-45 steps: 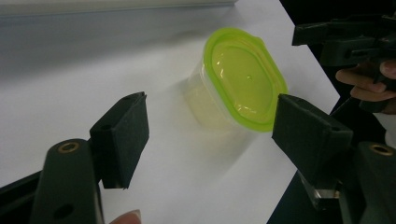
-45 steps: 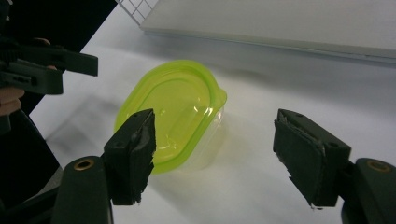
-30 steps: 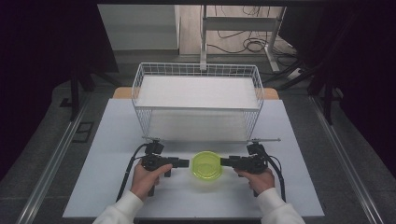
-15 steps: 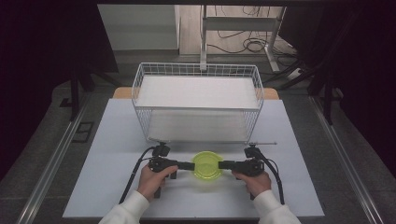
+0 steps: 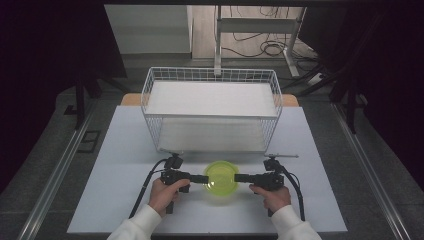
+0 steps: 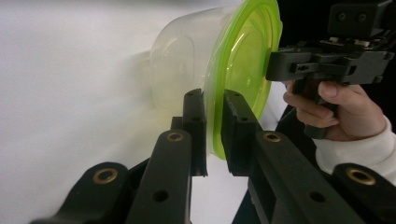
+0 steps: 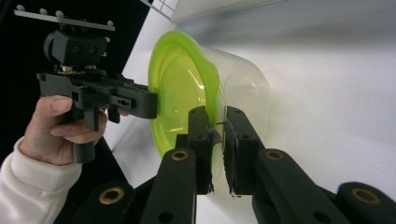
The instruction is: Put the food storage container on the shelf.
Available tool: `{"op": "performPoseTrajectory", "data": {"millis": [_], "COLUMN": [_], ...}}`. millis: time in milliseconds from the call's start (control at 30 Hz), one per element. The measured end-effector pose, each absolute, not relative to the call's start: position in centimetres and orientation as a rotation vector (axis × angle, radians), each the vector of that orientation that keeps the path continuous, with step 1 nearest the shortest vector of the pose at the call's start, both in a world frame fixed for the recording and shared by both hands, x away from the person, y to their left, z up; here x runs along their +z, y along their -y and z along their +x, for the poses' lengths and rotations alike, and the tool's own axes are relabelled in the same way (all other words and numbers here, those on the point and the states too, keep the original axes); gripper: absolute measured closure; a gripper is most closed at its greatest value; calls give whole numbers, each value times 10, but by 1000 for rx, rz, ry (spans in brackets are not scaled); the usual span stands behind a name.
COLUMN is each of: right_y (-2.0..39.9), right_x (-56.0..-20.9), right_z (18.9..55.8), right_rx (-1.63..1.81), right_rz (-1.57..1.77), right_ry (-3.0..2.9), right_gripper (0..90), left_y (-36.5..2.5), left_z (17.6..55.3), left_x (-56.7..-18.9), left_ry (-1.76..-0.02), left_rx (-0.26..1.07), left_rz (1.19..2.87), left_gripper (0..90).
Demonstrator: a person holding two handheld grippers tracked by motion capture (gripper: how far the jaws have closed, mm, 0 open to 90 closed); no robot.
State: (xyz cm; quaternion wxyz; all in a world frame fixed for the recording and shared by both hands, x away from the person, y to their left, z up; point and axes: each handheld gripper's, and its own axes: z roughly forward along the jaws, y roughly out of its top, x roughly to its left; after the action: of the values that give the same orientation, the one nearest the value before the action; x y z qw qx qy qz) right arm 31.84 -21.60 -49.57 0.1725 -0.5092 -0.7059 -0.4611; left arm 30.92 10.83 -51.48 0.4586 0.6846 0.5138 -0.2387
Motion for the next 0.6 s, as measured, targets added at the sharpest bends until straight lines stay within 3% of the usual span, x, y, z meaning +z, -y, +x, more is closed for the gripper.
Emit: {"op": "performPoseTrajectory", "data": {"millis": [600], "right_y": [218], "right_x": [-465], "right_z": [317], "right_rx": [-1434], "right_rz": [-1347], "right_ry": [2031], "right_gripper": [813], "left_y": [-114], "left_z": [301], "left_x": [-478], "left_ry": [-1170], "left_rx": [-536], "left_rz": [1664], "left_gripper": [820]}}
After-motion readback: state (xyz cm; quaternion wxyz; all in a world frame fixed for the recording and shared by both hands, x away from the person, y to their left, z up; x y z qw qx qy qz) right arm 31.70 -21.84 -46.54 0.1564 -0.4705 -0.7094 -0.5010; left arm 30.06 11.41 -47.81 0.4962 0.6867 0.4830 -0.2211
